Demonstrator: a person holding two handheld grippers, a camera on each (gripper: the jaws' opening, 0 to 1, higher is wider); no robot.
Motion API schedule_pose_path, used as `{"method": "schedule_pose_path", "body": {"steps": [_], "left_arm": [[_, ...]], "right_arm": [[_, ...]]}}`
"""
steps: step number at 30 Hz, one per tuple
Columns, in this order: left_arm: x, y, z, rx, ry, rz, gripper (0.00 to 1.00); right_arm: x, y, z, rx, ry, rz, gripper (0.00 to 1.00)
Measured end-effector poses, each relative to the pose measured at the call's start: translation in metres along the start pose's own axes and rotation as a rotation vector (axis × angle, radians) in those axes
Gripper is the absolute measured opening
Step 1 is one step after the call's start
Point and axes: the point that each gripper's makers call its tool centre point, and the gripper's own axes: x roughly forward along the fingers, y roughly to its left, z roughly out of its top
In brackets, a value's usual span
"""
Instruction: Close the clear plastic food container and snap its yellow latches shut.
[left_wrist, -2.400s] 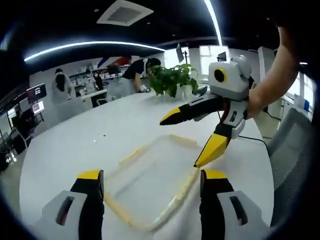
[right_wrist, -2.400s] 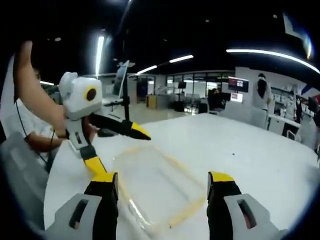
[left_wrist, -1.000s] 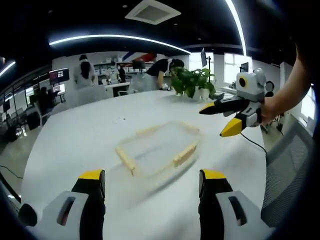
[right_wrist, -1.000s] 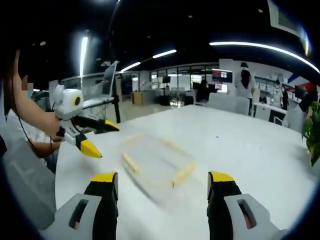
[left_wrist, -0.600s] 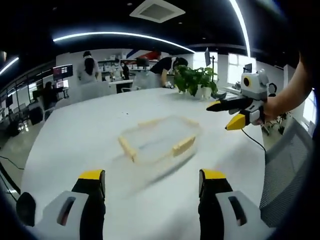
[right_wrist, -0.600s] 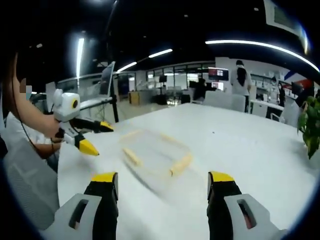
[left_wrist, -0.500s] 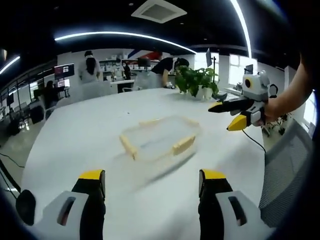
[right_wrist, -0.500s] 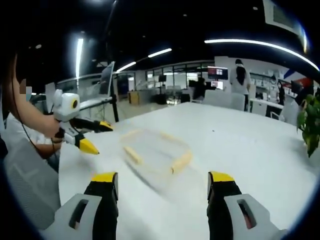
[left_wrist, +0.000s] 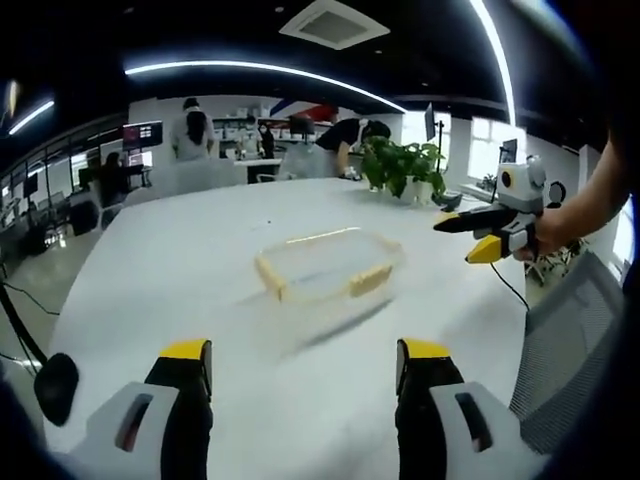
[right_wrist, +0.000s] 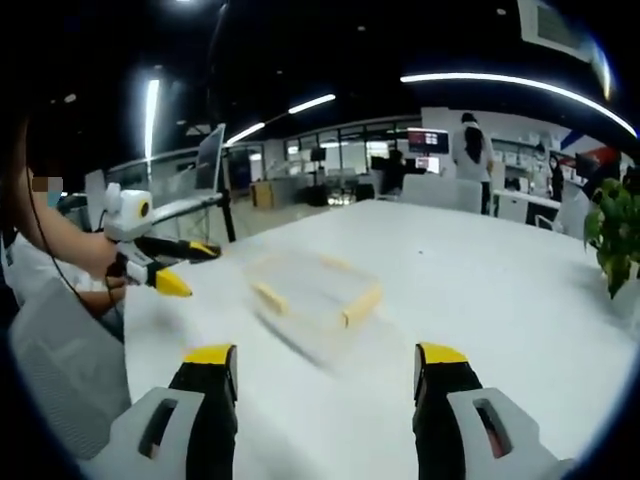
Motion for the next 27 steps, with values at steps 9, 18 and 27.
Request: {"method": "schedule_pose_path", "body": {"steps": [9,18,27], "left_arm": [[-0.012,0.004,-0.005,-0.024,-0.001,0.019,0.73],[-0.02,0.0,-0.008,-0.04,-0.004,0.025,0.73],[-0.026,-0.01,-0.016,-0.041,0.009,0.016,0.73]], "right_arm": [[-0.009,-0.001,-0.006,0.011,0.006,-0.023,0.71],[-0.018,0.004,-0.01,0.011,0.017,-0.011,0.71],[-0.03,0.004,-0.012,0.027,0.016,-0.022,0.71]]}}
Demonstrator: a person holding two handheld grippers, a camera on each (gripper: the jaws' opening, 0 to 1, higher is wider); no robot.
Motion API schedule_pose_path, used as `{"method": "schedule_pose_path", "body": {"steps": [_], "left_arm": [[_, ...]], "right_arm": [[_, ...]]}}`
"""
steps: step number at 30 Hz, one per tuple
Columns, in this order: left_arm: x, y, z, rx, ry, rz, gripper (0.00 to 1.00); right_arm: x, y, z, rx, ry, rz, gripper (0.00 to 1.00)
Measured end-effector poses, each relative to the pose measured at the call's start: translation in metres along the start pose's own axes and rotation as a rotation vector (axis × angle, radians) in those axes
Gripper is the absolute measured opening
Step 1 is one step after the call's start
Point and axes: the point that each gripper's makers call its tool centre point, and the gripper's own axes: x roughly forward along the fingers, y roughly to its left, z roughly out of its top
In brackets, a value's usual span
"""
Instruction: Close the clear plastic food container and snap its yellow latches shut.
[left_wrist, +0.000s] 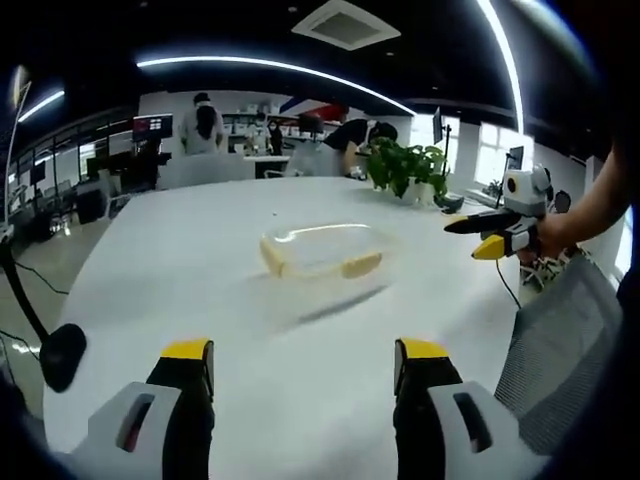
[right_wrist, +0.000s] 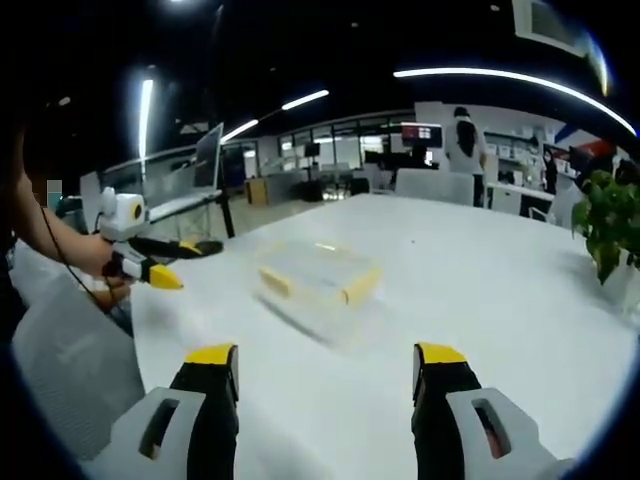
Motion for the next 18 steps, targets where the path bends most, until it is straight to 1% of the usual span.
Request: {"method": "schedule_pose_path", "body": {"steps": [4,8,12,18], "left_arm": [[-0.002,-0.005,-0.004,-0.003,0.013,-0.002,0.73],[-0.004,-0.005,-0.004,-0.035,0.001,0.009,0.72],[-0.008,-0.007,-0.004,-0.05,-0.005,0.017,0.72],[-0.016,-0.009,-0.011,-0.07,-0.002,0.027,0.71]], "right_arm": [[-0.003,-0.002,-0.003,0.018,-0.001,-0.009,0.7],[-0.008,-0.001,-0.004,0.027,-0.004,-0.013,0.7],[-0.016,0.0,-0.006,0.036,-0.005,-0.019,0.7],[-0.025,-0.001,-0.009,0.051,-0.002,-0.03,0.69]]}}
